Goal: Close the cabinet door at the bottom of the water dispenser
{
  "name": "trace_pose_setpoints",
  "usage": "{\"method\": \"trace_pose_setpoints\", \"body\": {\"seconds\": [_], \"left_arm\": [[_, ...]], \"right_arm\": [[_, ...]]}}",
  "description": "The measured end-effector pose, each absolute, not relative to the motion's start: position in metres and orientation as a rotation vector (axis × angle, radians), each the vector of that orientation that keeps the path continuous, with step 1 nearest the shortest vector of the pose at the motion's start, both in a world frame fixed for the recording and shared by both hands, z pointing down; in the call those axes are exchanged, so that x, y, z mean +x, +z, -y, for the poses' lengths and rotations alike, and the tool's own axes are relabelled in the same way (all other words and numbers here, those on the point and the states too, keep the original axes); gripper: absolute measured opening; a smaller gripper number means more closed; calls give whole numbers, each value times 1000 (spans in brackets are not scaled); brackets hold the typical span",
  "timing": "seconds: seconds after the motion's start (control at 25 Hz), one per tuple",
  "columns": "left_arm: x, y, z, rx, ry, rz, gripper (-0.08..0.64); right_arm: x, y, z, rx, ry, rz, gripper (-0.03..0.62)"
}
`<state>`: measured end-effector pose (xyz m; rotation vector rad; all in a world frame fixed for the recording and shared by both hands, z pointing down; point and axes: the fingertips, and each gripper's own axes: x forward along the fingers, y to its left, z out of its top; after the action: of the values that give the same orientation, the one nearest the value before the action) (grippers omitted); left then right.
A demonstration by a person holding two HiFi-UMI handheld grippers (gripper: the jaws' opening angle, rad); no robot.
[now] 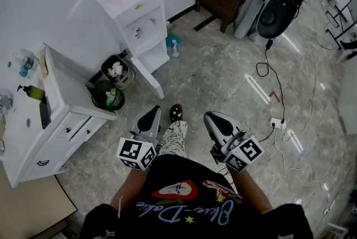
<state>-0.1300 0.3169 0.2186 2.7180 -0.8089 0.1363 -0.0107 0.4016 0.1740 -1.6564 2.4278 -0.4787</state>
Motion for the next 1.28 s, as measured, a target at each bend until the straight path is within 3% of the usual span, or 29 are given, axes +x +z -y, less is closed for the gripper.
{"method": "trace_pose_setpoints", "body": {"seconds": [0.24,0.4,0.64,0.96,1.28], "left_arm": [[-66,259,-205,2658,179,716,0],[-58,323,-123,2499,298,862,0],[-48,385,-52,2481,395,940,0],[-81,517,10,2206,487,1303,-1],[-150,665,7,2009,651,1433,0]], "right_arm": [[39,190,-293,-1681,-563,-2433,17],[79,189,-205,-1740,-431,-2472,17],[81,263,-74,-1583,-565,-2676,17],[60,455,17,-1334,-839,-2964,17],[44,522,39,-1259,-1037,-2946,17]]}}
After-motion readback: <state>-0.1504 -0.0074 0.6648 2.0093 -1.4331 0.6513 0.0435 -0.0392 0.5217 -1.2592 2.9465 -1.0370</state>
